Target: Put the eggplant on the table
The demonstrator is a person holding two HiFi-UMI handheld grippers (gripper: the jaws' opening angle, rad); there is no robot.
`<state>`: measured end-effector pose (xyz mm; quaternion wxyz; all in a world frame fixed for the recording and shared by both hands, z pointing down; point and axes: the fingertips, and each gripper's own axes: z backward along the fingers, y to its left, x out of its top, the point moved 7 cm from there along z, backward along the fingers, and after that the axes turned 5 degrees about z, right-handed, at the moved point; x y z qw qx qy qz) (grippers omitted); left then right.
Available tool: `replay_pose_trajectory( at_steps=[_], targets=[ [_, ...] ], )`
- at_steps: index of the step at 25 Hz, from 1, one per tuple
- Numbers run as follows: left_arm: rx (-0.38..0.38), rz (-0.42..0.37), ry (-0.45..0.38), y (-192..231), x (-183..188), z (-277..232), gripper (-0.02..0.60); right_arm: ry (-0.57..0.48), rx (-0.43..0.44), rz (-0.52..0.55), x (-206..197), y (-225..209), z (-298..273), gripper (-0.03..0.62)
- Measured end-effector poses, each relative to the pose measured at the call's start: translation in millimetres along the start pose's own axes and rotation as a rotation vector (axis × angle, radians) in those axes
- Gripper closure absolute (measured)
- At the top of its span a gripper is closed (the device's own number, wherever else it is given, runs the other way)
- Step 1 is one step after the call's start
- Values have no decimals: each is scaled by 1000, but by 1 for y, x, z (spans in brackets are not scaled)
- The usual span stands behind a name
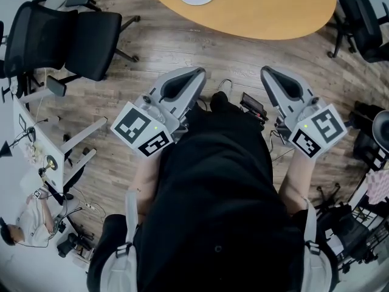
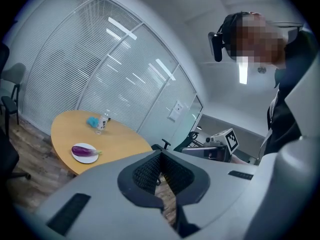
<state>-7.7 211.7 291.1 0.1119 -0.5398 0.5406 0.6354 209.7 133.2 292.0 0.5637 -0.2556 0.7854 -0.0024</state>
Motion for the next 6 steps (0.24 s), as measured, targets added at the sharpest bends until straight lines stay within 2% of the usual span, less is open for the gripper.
replay_pose_trajectory(
  at_steps=[6],
  targets=[
    [0, -3, -5, -4, -2, 4, 569, -16, -14, -4, -1, 3, 4, 577]
  ],
)
